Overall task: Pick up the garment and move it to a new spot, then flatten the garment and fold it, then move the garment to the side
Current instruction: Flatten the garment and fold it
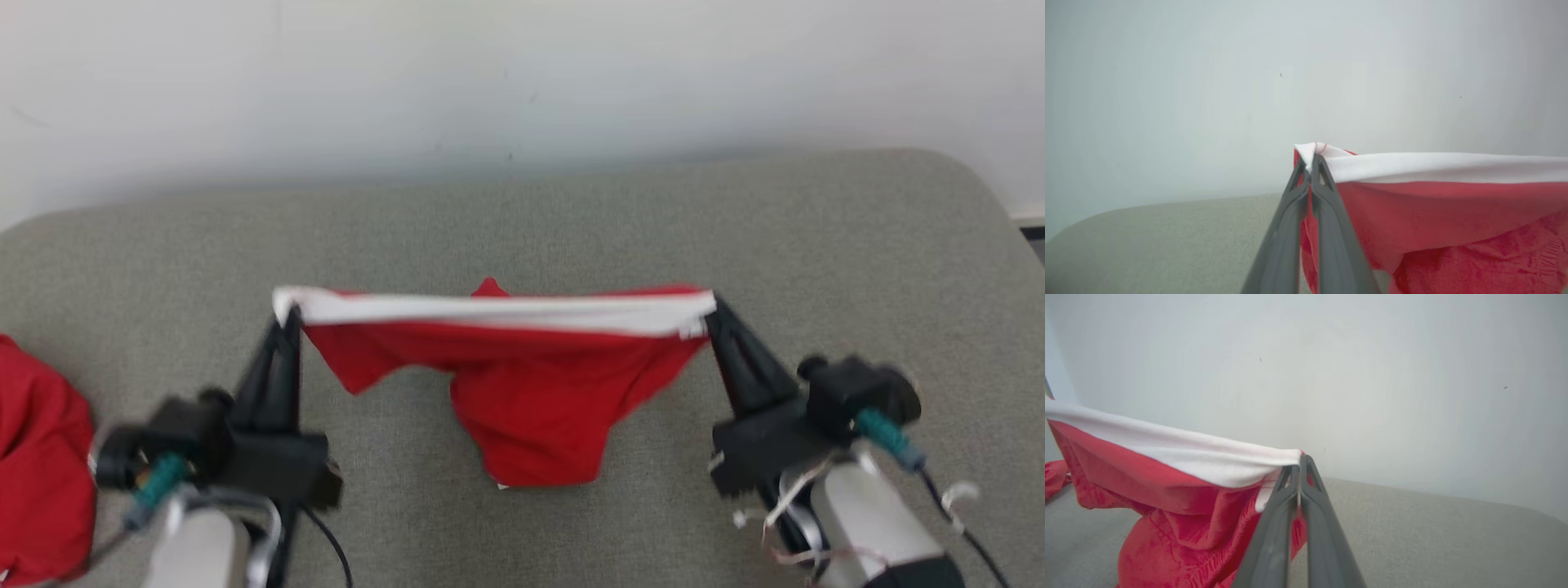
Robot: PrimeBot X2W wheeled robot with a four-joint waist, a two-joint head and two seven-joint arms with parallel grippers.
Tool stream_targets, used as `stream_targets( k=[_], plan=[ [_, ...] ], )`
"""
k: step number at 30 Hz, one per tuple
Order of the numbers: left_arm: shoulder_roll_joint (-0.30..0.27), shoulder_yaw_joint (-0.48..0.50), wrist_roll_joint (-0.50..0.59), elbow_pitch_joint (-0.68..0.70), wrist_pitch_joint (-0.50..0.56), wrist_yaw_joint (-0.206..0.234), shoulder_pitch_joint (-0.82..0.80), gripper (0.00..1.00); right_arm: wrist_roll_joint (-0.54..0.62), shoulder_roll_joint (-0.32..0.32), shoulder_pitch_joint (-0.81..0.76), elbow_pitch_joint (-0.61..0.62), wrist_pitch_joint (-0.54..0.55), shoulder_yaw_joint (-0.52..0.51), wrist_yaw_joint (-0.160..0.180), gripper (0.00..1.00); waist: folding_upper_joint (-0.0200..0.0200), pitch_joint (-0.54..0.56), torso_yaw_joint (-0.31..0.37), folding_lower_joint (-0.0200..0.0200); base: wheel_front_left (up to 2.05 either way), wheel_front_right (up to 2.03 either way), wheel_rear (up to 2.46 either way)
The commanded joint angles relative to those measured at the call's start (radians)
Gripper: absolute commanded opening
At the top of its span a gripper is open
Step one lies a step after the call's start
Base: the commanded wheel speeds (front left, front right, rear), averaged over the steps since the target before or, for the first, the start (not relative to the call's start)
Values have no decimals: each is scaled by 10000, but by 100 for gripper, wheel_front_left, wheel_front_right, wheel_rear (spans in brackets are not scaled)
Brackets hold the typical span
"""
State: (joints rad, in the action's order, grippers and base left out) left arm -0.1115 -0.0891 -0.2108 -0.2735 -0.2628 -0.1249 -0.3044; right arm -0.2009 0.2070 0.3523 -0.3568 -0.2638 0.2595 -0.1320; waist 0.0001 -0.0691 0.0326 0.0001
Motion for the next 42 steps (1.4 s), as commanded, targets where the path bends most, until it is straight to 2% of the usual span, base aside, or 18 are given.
stream_targets(
  k=[1,10,16,22,28,32,35,39,42],
  plan=[
    [-372,7,120,-8,-32,-48,-695,0,-12,147,587,187,-7,147,26,0,-1,596,30,-1,0,0,0],
    [-2329,-1395,-186,-975,-14,-45,-3741,0,-269,780,3344,1,-4,1258,25,0,-1,1180,52,-1,0,0,0],
    [-2822,-2066,-566,-1788,232,-43,-5140,0,-769,1248,4750,-914,-4,2138,27,0,-1,930,-56,-1,0,0,0],
    [-2710,-2401,-698,-2847,530,-44,-6044,0,-1193,1642,6209,-2027,135,3340,27,0,-1,-405,-156,-1,0,0,0],
    [-2461,-2497,-242,-3930,424,446,-7884,0,-833,1978,8586,-3101,43,3782,27,0,-1,-2280,-379,-1,0,0,0],
    [-2315,-2637,178,-4465,291,771,-9537,0,-366,2140,10317,-3884,2,3248,27,0,-1,-3330,-572,-1,0,0,0],
    [-2205,-2749,546,-4756,159,1053,-10642,0,306,2237,11247,-4137,4,2638,28,0,-1,-3732,-708,-1,0,0,0],
    [-2031,-2713,894,-4691,14,1572,-12043,0,1430,2511,12042,-3794,1,1493,36,0,-1,-4133,-892,-1,0,0,0],
    [-1831,-2740,1083,-4152,-13,1778,-12458,0,2095,2482,11949,-3380,1,866,34,0,-1,-4484,-1006,-1,0,0,0]
  ],
)
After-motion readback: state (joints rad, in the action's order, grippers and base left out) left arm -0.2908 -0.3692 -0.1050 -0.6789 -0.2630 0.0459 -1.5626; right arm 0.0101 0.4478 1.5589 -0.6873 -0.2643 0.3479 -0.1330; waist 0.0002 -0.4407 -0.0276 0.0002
